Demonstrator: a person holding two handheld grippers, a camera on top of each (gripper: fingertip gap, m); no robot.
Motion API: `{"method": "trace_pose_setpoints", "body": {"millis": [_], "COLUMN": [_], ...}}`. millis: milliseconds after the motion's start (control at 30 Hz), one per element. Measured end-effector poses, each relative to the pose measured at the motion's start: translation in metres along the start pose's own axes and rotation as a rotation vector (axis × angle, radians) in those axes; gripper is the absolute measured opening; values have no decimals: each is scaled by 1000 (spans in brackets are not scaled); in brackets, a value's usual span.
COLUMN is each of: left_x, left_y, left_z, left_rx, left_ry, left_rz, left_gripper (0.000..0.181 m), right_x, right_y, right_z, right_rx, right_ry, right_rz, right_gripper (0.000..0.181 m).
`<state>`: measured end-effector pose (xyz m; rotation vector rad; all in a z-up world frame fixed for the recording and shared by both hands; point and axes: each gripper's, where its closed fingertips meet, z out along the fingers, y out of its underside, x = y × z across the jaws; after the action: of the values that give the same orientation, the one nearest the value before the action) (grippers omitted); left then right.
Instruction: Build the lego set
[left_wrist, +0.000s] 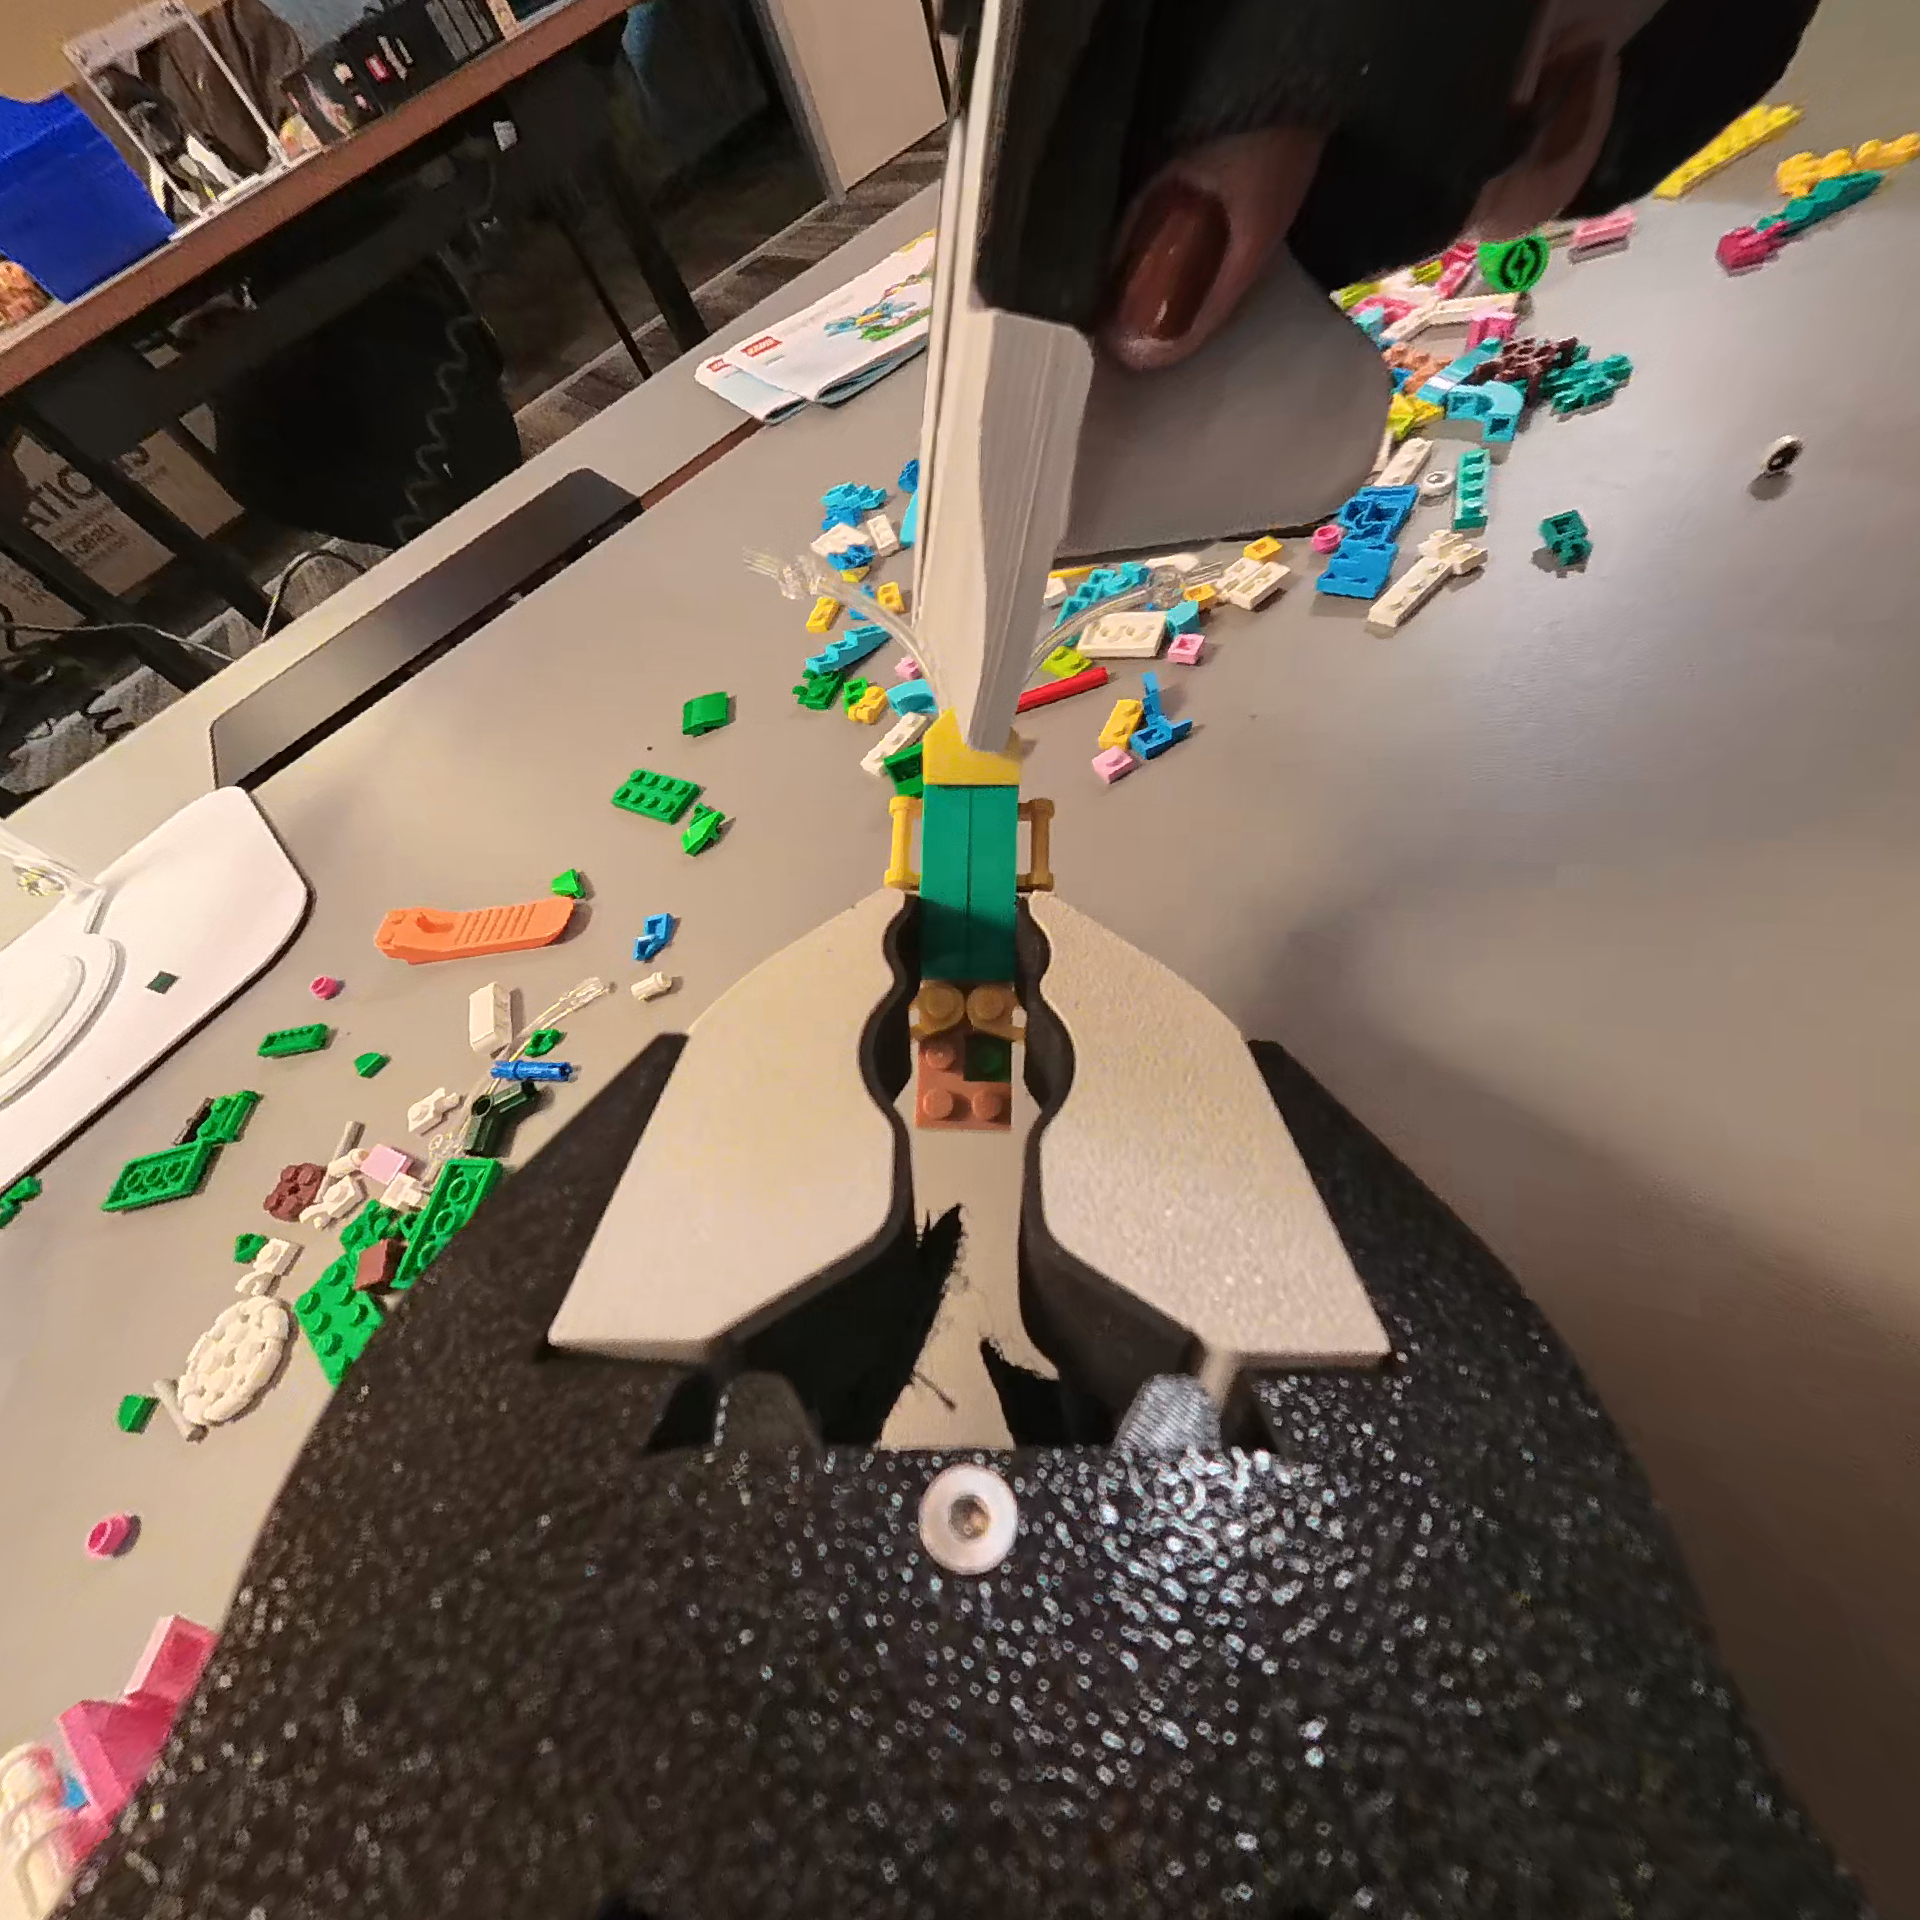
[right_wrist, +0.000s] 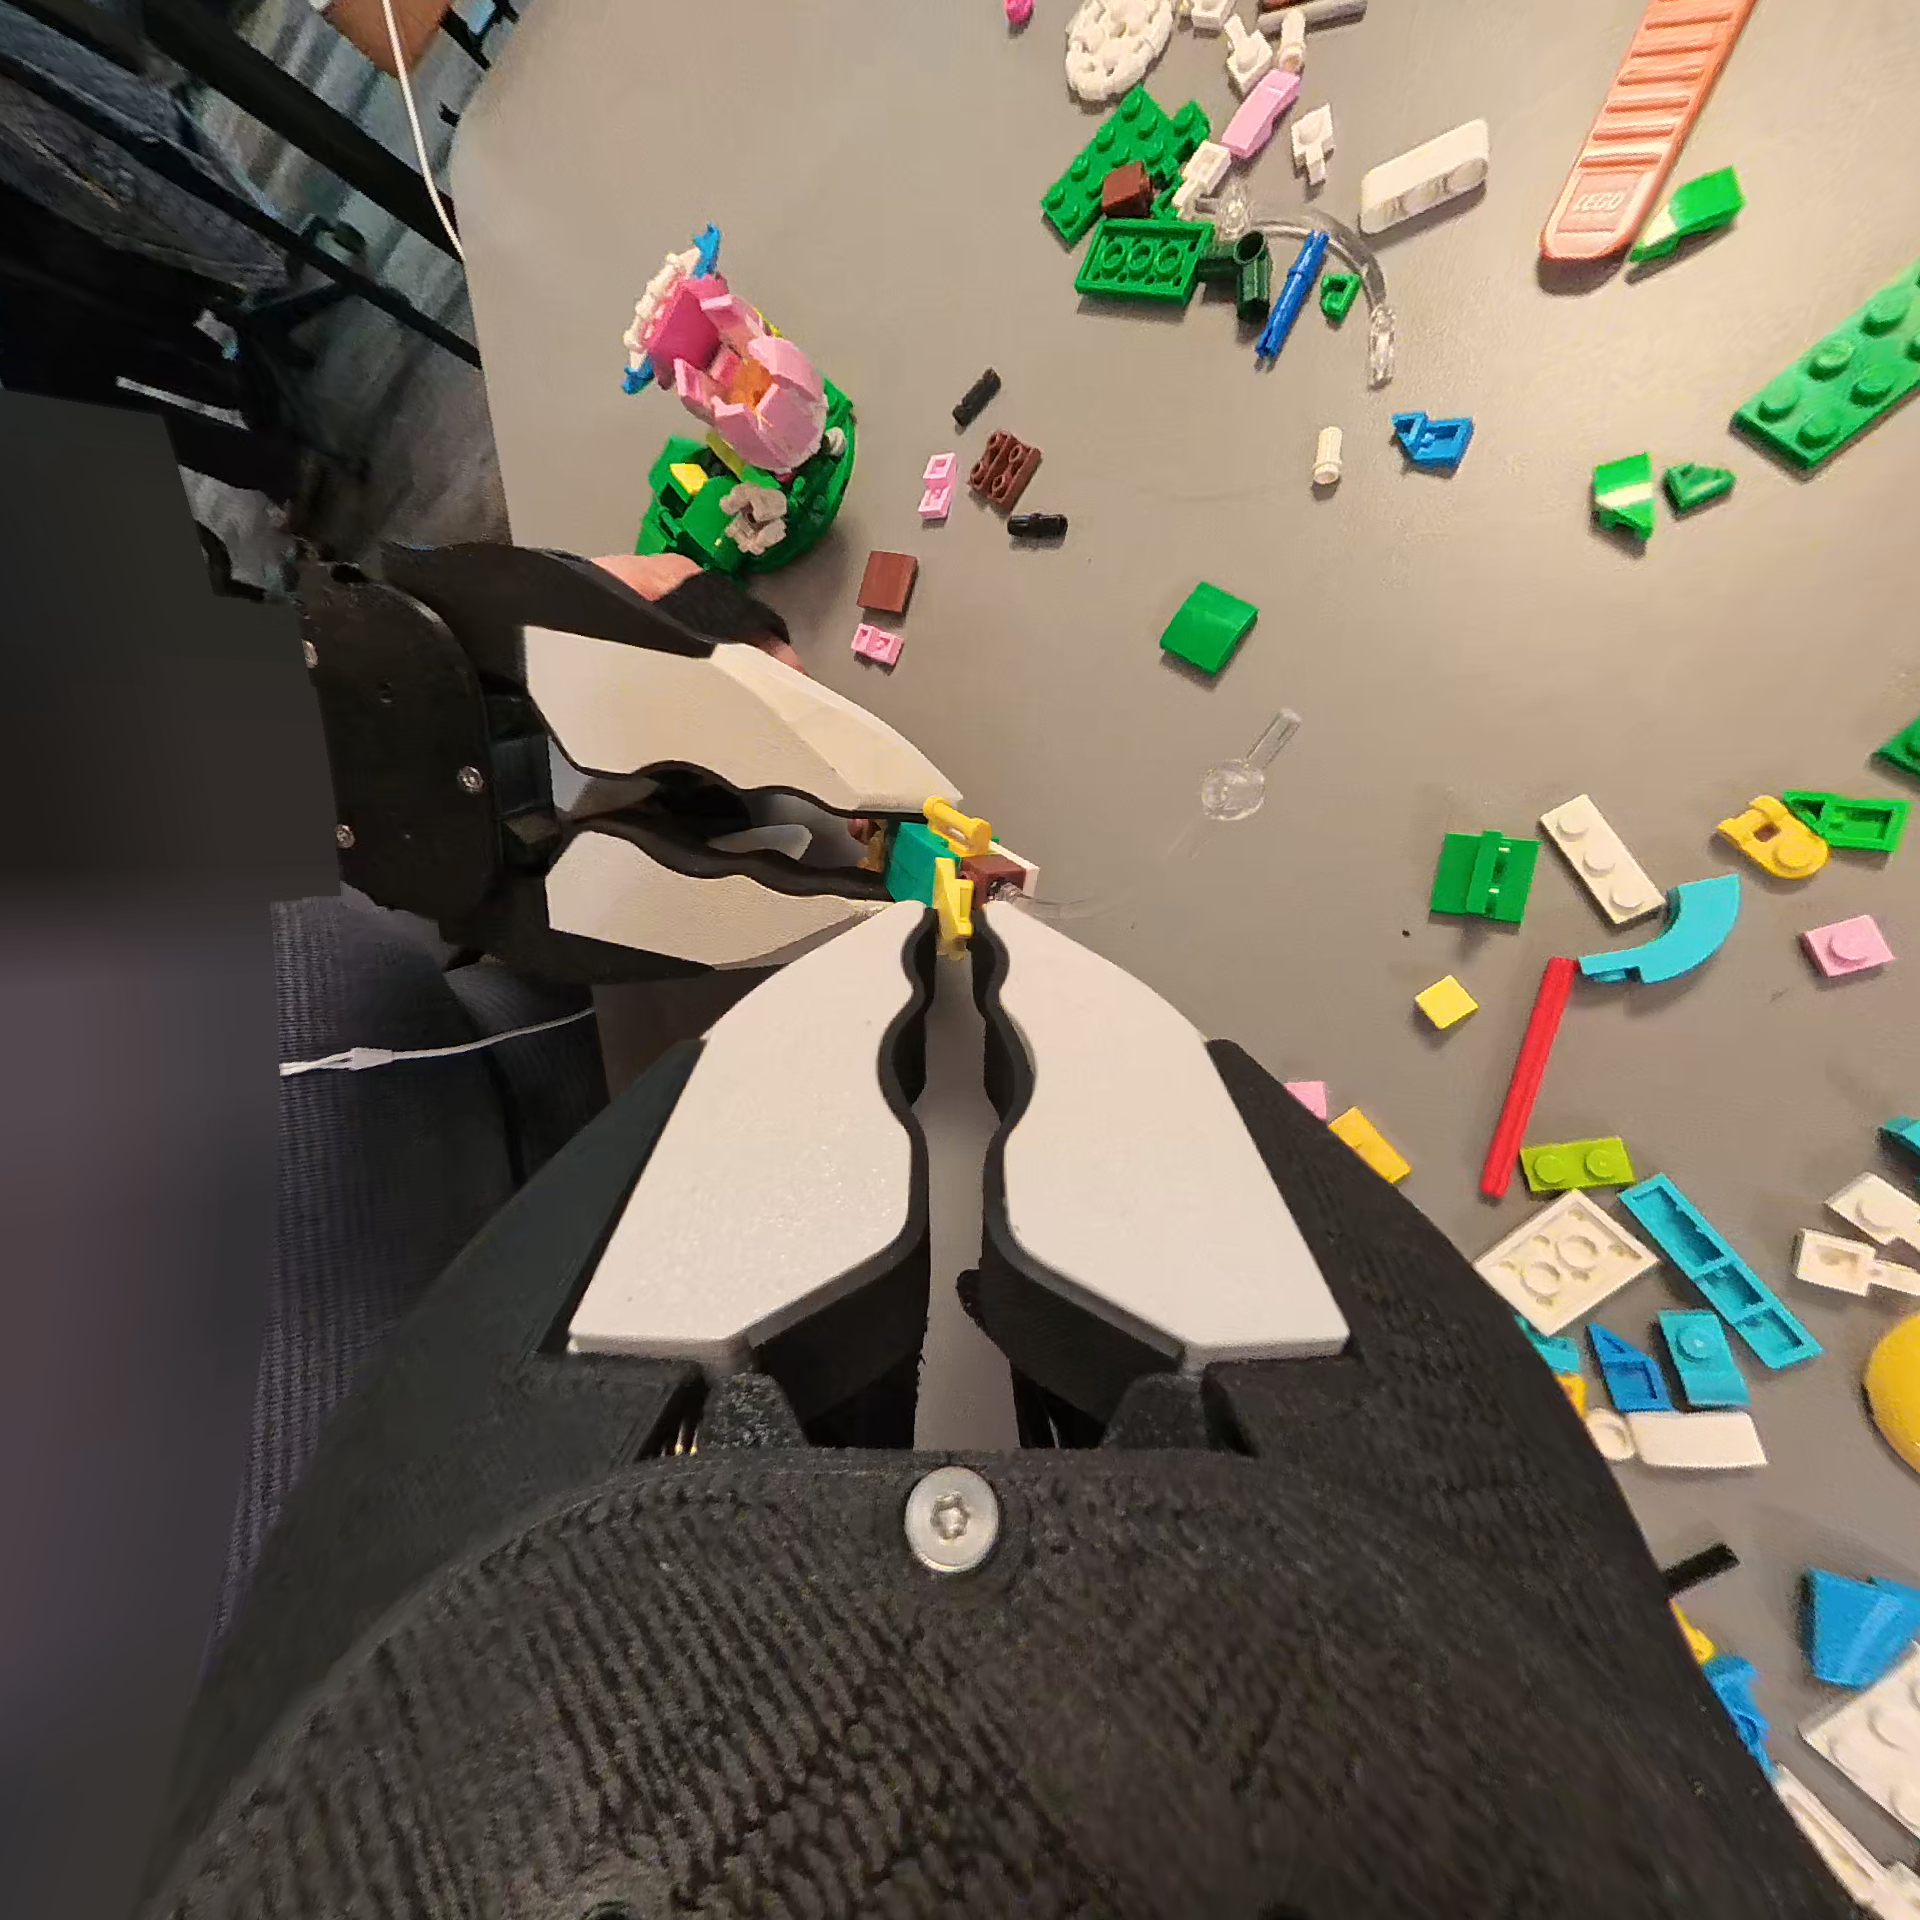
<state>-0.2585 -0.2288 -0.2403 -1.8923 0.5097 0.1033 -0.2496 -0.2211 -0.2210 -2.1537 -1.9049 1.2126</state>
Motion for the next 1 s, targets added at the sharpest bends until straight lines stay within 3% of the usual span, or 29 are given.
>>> {"method": "trace_pose_setpoints", "body": {"millis": [800, 1000], "left_x": [-4, -3], "left_y": [9, 7], "left_z": [1, 0], "left_rx": [-31, -20], "left_ry": [57, 105], "left_rz": [-114, -191], "left_gripper": [16, 16], "right_x": [3, -20], "right_y": [-10, -25], "right_z": [1, -15], "right_rx": [2, 190], "right_ry": [126, 114], "right_rz": [-46, -321], "right_gripper": [16, 28]}}
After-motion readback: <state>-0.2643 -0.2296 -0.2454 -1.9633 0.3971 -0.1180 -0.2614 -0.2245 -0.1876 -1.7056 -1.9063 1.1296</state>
